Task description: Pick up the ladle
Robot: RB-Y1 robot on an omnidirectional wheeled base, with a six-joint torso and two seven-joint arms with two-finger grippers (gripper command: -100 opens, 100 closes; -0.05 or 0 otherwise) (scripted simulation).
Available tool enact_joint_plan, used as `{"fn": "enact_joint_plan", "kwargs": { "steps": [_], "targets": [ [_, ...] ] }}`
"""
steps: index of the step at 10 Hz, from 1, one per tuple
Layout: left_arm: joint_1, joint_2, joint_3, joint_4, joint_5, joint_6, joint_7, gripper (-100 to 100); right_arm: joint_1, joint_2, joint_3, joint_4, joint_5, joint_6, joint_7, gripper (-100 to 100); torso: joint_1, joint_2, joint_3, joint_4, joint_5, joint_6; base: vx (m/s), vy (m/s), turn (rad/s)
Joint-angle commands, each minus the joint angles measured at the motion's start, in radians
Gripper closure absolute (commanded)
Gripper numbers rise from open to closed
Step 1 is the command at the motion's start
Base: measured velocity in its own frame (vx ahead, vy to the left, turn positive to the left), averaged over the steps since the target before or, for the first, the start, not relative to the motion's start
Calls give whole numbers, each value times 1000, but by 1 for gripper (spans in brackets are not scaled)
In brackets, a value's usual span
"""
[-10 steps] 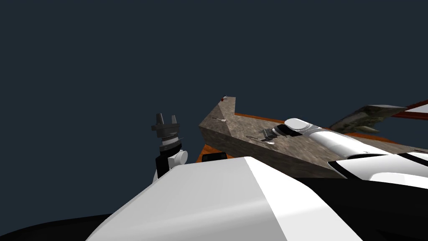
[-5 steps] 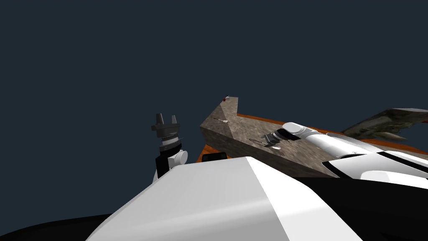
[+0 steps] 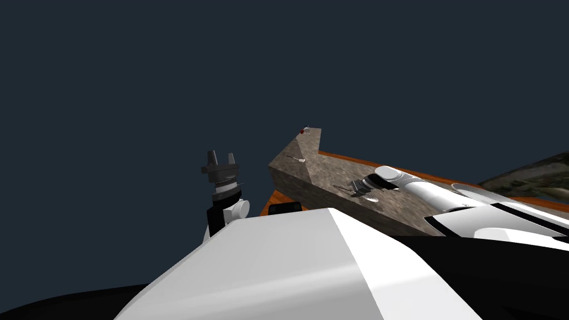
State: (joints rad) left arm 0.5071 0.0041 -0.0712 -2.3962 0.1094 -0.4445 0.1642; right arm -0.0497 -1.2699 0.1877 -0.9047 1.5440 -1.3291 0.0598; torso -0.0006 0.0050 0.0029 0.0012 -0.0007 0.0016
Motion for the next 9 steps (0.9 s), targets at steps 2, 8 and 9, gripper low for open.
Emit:
{"fn": "enact_joint_plan", "kwargs": {
  "steps": [2, 8, 9],
  "targets": [
    [0, 0, 0, 0, 0, 0, 0, 0, 0, 1, 1, 3, 0, 3, 2, 100, 1, -2, -1, 0, 0, 0, -21, -6, 7],
    [0, 0, 0, 0, 0, 0, 0, 0, -9, -14, -4, -16, 2, -21, 4, 100, 1, -5, -3, -1, 0, 1, 8, 6, -35],
    [0, 0, 0, 0, 0, 0, 0, 0, -14, -25, -9, -33, 3, -38, 4, 100, 3, -6, -4, -1, 1, 3, 81, 35, -267]
  ]
}}
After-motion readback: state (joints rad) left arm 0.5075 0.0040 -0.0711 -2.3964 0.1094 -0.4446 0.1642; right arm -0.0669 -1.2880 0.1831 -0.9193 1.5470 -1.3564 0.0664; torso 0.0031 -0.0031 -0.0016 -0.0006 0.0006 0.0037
